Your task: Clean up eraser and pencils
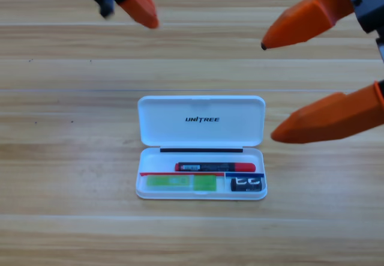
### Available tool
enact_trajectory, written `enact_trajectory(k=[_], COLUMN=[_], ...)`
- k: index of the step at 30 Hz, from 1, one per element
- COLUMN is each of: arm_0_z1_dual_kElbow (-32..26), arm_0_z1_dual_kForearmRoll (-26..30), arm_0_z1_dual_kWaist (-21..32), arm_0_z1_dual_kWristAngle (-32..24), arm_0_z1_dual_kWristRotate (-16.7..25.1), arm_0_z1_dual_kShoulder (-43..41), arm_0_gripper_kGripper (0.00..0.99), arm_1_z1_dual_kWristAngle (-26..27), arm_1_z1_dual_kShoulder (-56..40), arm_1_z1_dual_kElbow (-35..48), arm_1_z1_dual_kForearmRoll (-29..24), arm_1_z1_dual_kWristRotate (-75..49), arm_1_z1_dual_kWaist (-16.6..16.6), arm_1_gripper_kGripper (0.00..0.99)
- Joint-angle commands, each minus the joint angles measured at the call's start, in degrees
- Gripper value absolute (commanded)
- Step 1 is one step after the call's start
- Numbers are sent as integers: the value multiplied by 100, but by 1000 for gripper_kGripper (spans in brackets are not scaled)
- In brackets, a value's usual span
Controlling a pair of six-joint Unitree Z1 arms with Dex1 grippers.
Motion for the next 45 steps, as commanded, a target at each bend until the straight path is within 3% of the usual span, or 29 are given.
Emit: enact_trajectory(k=[1, 13, 25, 45], arm_0_z1_dual_kElbow=[974, 2196, 2776, 2794], arm_0_z1_dual_kForearmRoll=[-903, -2116, -2802, -2977], arm_0_z1_dual_kWaist=[96, 597, 1194, 1001], arm_0_z1_dual_kWristAngle=[-227, -948, -1581, -1827], arm_0_z1_dual_kWristRotate=[-99, -222, -179, -205], arm_0_z1_dual_kShoulder=[181, 234, 682, 1420], arm_0_gripper_kGripper=[0, 0, 0, 0], arm_1_z1_dual_kWristAngle=[114, 185, 334, 360], arm_1_z1_dual_kShoulder=[-51, -24, 178, 213], arm_1_z1_dual_kElbow=[164, 234, 225, 243], arm_1_z1_dual_kForearmRoll=[-176, -176, -176, -185], arm_1_z1_dual_kWristRotate=[60, 87, 104, 104], arm_1_z1_dual_kWaist=[70, 70, 70, 70], arm_1_gripper_kGripper=[943, 943, 943, 943])
